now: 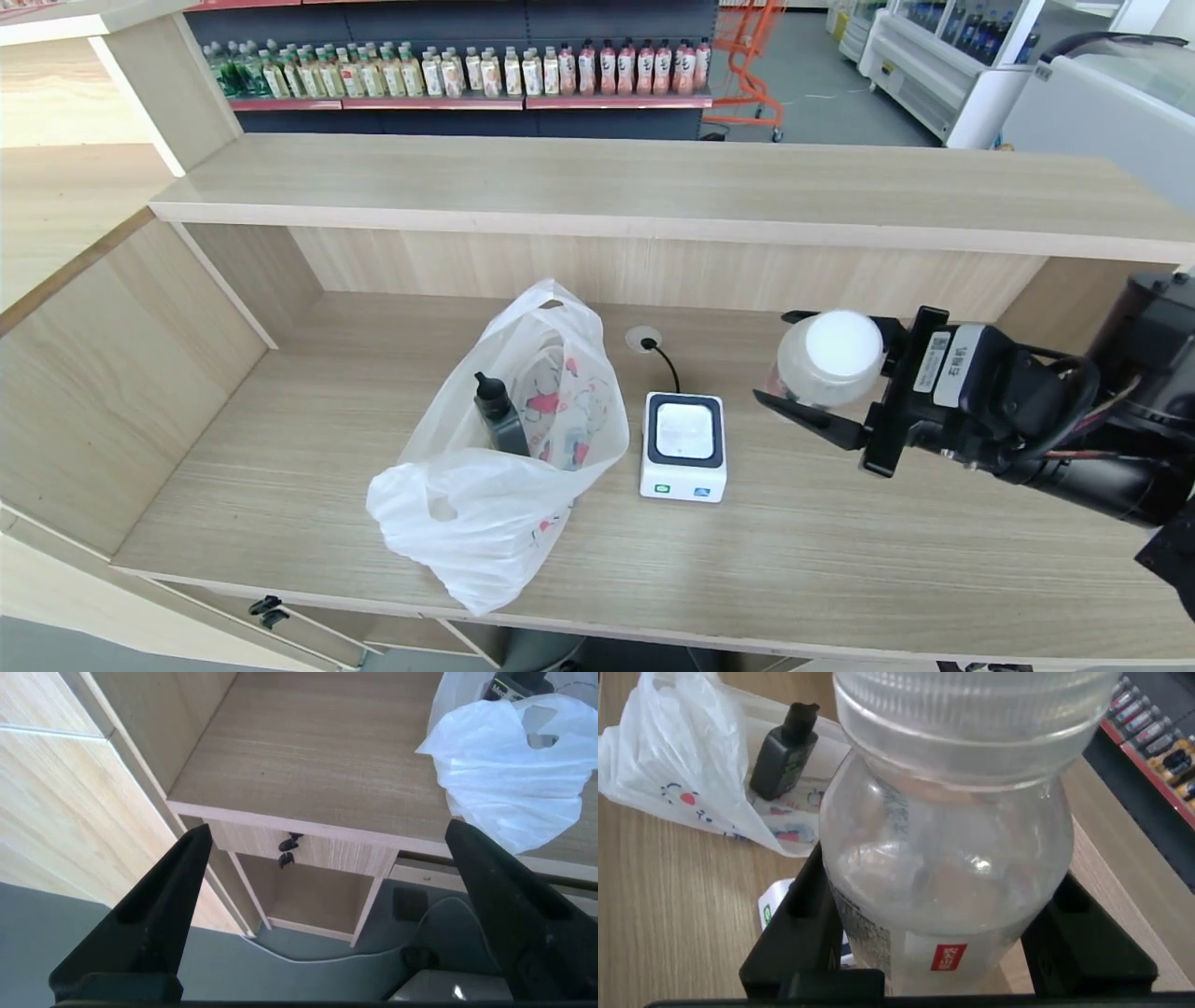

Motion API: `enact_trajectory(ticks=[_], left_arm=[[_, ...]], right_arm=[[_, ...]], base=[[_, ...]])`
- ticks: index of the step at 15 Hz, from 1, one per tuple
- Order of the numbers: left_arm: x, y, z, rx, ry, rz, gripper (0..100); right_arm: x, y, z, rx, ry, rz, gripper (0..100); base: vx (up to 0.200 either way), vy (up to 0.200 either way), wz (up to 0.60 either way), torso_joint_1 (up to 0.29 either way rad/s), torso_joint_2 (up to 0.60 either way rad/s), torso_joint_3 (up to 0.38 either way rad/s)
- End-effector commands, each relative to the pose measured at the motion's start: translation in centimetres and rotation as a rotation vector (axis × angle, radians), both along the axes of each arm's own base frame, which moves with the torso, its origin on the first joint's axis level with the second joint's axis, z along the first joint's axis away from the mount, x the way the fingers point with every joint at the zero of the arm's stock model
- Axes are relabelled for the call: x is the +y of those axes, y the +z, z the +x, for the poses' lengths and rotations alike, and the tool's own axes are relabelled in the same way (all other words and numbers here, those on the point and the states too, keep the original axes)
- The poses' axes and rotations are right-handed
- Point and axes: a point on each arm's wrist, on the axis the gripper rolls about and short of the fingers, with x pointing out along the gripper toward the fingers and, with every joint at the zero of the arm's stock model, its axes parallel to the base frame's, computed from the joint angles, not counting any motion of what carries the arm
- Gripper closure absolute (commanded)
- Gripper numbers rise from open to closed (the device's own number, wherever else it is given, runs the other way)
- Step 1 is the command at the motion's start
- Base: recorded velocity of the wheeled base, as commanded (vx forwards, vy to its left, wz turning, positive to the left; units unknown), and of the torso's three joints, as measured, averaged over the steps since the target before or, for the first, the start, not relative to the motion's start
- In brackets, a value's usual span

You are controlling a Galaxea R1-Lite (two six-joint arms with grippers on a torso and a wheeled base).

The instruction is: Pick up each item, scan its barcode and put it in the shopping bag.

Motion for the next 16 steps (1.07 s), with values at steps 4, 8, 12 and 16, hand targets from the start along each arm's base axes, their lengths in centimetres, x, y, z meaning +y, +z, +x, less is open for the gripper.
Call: enact_trajectory(ticks=[4, 8, 12, 16], left_arm=[[0.0, 0.0, 0.0, 0.0, 0.001, 0.0, 0], [0.0, 0.0, 0.0, 0.0, 0.001, 0.0, 0], [0.0, 0.0, 0.0, 0.0, 0.001, 0.0, 0], [0.0, 0.0, 0.0, 0.0, 0.001, 0.0, 0]], right_arm=[[0.6, -4.9, 2.6, 0.022, 0.078, -0.021, 100], [1.1, -6.7, 4.1, -0.002, 0.119, -0.015, 100], [1.3, -7.3, 5.8, -0.008, 0.121, -0.013, 100], [2.2, -7.9, 7.9, -0.032, 0.15, -0.01, 100]], base=[[0.0, 0.0, 0.0, 0.0, 0.0, 0.0], [0.0, 0.0, 0.0, 0.0, 0.0, 0.0], [0.0, 0.0, 0.0, 0.0, 0.0, 0.0], [0.0, 0.0, 0.0, 0.0, 0.0, 0.0]])
